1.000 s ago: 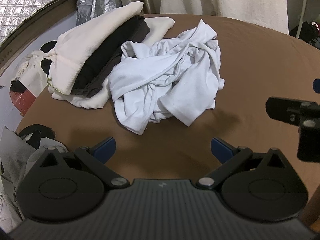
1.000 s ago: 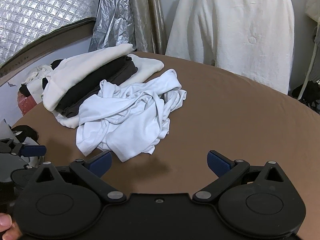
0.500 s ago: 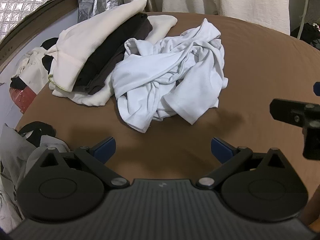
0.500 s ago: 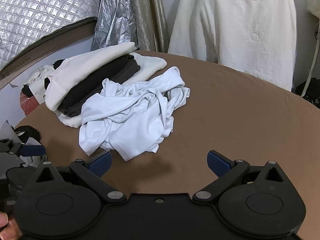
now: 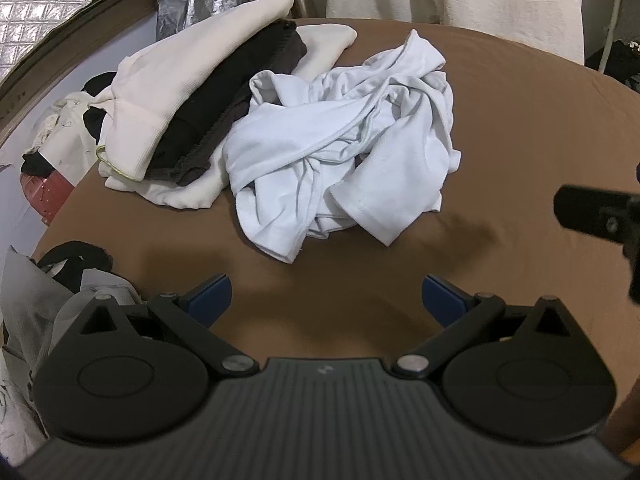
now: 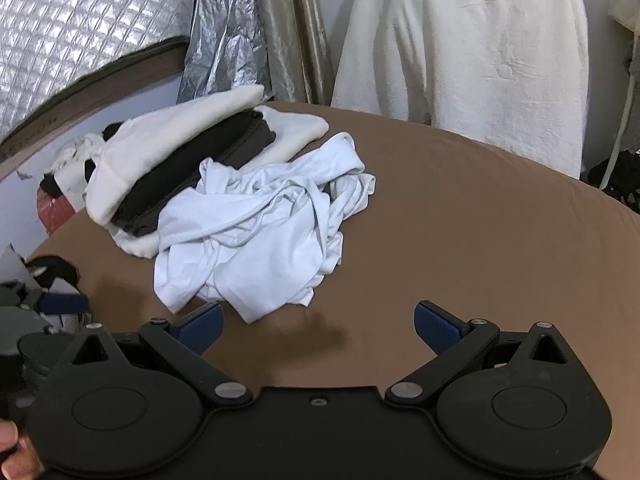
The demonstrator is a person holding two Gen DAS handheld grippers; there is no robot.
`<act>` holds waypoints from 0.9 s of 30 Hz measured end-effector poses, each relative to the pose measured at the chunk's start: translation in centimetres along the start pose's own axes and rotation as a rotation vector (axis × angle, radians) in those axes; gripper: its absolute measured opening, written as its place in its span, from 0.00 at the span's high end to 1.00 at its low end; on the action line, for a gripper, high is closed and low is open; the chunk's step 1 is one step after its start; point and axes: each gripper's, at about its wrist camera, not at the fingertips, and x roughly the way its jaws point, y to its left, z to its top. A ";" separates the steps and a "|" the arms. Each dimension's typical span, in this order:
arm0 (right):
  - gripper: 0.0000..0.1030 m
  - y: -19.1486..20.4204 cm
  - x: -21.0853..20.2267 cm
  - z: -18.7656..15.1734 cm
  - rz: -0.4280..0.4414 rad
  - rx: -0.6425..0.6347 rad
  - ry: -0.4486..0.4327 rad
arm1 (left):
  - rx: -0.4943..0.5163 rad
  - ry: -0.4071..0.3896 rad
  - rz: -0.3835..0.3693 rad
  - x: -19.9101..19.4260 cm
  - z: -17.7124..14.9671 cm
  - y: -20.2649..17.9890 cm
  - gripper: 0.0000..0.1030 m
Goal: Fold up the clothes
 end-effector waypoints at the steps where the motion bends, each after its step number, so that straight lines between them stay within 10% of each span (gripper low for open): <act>1: 0.00 0.0 0.0 0.0 0.001 0.002 -0.001 | -0.001 0.001 0.001 0.0 0.0 0.0 0.00; 27: 0.00 -2.3 1.9 -0.6 0.056 0.100 0.010 | -0.101 0.010 0.041 2.8 0.4 1.9 0.00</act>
